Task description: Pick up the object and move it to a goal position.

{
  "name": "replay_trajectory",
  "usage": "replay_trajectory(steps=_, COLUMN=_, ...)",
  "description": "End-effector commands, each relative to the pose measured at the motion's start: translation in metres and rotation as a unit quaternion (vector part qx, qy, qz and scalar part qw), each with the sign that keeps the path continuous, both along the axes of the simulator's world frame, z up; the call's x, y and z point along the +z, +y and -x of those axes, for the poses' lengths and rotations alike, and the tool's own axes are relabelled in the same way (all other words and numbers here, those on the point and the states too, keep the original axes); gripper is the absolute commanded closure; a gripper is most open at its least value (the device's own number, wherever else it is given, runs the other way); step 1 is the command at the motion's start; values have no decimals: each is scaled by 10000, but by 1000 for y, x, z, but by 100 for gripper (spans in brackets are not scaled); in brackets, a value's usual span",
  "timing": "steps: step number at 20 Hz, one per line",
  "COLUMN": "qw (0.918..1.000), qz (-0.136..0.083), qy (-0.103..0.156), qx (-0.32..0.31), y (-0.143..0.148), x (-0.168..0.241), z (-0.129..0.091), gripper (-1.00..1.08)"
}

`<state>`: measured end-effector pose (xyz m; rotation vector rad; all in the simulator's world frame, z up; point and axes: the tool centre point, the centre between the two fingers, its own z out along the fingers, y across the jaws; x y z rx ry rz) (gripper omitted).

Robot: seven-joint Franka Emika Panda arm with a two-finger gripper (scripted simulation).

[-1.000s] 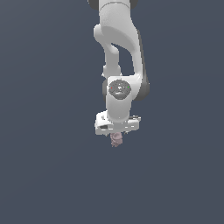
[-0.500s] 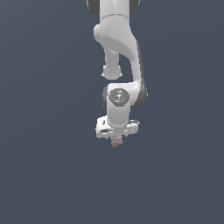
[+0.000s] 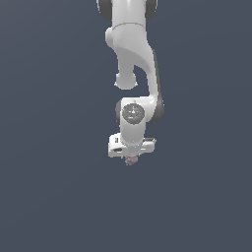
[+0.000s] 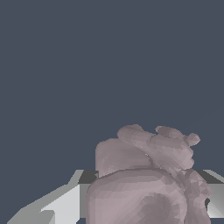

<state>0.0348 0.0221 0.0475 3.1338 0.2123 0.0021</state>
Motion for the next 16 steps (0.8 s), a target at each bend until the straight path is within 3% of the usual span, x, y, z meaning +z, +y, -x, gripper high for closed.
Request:
replay_trajectory(steps=1, qw=10000, qz=-3, qy=7, qx=7, y=1, x=-1, z=0, gripper=108)
replay_trajectory(steps=16, qw=10000, qz=0, qy=1, qx=1, y=0, x=13, z=10, gripper=108)
